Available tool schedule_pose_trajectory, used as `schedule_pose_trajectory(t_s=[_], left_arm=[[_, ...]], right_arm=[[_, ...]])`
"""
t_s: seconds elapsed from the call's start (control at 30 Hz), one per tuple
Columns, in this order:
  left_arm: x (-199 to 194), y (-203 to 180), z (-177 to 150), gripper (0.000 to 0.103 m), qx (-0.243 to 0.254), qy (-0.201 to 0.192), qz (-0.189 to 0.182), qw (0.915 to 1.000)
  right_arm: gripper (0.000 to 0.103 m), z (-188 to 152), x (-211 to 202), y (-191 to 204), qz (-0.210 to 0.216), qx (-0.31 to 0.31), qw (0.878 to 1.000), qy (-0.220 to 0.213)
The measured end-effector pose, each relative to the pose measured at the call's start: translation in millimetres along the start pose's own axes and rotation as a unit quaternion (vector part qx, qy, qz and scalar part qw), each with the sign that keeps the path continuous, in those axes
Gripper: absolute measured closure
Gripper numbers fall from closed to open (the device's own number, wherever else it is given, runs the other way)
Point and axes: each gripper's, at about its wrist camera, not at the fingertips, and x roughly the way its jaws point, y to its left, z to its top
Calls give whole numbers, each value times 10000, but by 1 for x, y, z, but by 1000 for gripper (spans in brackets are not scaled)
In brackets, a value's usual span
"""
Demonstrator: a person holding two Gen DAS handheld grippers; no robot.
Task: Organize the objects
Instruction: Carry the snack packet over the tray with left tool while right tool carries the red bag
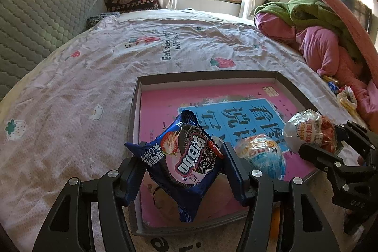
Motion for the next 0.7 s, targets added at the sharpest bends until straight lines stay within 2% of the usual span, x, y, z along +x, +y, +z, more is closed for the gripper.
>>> schedule_pose_trajectory(t_s=[0.33,0.7], left_arm=[[8,-3,-5,39,86,127,32,9999],[20,2,-10,39,-80,371,-112,9992]], right_arm=[[47,-4,10,1,-16,-33,9998,205],[46,-7,14,2,26,-38,9994,331]])
